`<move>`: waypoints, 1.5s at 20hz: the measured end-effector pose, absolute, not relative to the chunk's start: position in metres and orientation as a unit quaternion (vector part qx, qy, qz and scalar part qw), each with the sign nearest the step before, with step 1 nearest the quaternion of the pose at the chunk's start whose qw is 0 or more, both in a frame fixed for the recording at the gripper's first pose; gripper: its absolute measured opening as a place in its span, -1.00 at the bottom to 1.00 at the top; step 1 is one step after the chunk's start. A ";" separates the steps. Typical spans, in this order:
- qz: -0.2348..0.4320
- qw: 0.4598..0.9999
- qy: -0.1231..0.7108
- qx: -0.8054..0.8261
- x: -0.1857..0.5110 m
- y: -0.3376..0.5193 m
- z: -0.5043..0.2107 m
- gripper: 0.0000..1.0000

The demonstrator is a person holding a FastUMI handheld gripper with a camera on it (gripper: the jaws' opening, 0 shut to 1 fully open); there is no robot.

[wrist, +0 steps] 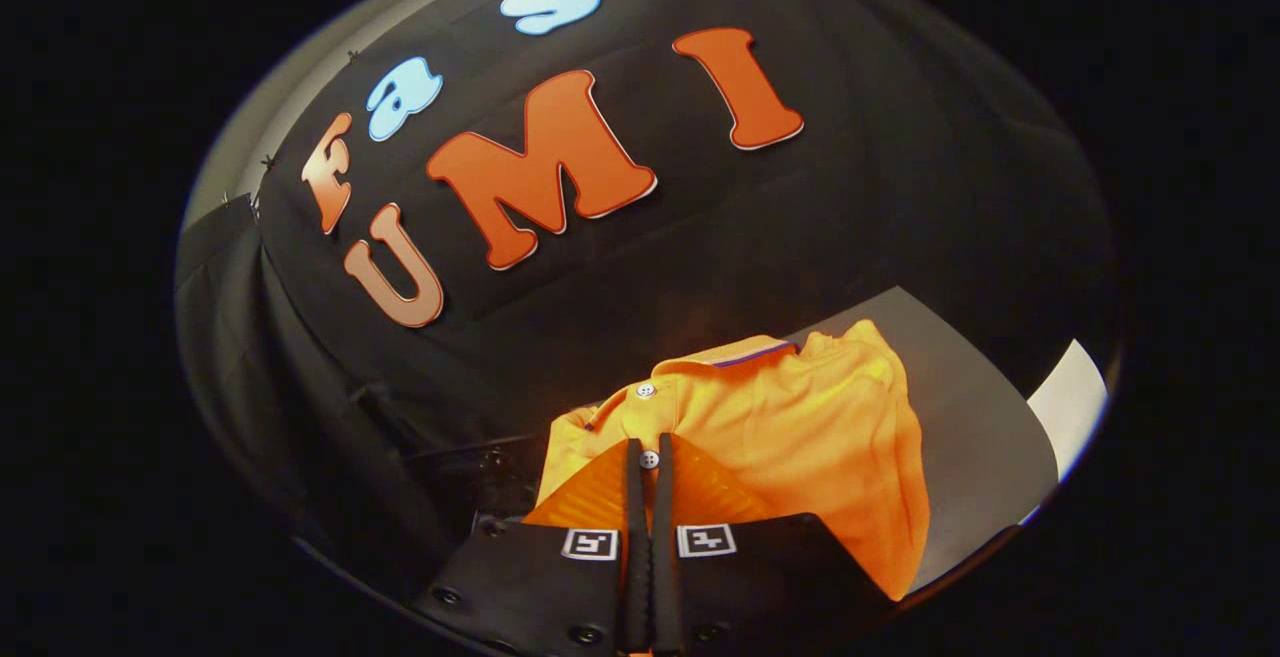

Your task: Put the clothes into the washing machine and then close the washing machine lid.

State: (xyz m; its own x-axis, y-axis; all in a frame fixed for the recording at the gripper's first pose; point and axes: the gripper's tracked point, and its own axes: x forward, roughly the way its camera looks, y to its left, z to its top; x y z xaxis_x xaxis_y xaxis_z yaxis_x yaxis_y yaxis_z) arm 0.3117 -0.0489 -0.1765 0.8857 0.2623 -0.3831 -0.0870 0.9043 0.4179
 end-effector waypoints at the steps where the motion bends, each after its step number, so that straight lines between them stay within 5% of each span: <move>1: 0.093 0.953 0.211 0.199 0.309 -0.038 -0.167 -0.84; 19: 0.166 0.959 0.149 0.175 0.240 0.209 -0.073 -0.84; 30: 0.219 0.934 0.230 0.162 0.249 0.351 -0.192 -0.84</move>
